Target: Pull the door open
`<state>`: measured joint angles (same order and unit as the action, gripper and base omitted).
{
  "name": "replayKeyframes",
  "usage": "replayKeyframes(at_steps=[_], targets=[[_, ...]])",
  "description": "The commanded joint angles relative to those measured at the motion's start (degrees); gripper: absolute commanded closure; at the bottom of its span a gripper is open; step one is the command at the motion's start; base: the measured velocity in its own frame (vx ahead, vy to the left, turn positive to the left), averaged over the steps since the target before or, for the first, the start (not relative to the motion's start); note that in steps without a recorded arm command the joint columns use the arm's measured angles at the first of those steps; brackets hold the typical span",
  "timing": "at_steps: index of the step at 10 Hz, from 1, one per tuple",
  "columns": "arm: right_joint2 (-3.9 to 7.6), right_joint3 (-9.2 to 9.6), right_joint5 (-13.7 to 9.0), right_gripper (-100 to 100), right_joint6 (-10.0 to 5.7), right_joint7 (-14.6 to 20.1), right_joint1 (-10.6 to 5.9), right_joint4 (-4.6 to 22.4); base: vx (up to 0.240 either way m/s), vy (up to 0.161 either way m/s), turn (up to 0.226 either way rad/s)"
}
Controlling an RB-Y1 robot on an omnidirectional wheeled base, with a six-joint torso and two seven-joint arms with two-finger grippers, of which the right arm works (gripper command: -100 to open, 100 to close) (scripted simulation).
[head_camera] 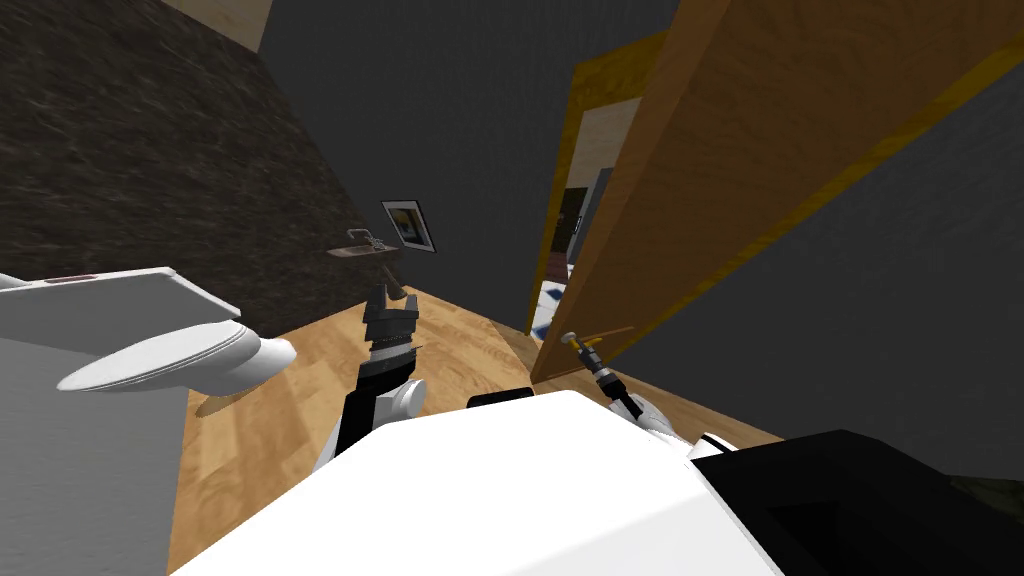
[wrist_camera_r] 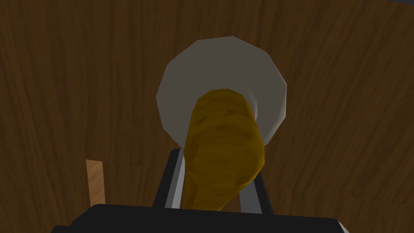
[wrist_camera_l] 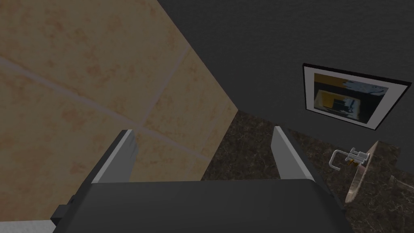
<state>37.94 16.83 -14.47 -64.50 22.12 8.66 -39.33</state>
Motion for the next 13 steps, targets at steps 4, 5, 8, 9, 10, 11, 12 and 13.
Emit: replayKeyframes(at_steps=[4,5,8,9,10,11,12,13], targets=[[0.49,0.57,-0.1,100,-1.92,0.5,0.73,0.9,-0.153,-0.068,0.137],[0.61,0.61,0.0,100,-2.41,0.6,0.79,1.3,-0.218,-0.093,0.154],[1.01,0.77,0.0,100,-4.05,1.1,1.0,2.5,-0.215,-0.086,0.197],[1.14,0.83,0.0,100,-4.59,1.3,1.07,2.9,-0.202,-0.119,0.169],[1.26,0.87,0.0,100,-5.09,1.4,1.14,3.2,-0.187,-0.076,0.169],[1.36,0.92,0.1,100,-5.52,1.5,1.2,3.5,-0.215,-0.049,0.154],[1.45,0.95,0.1,100,-5.88,1.6,1.24,3.8,-0.21,-0.067,0.121],[1.53,0.99,0.1,100,-6.23,1.7,1.29,4.1,-0.165,-0.079,0.108]])
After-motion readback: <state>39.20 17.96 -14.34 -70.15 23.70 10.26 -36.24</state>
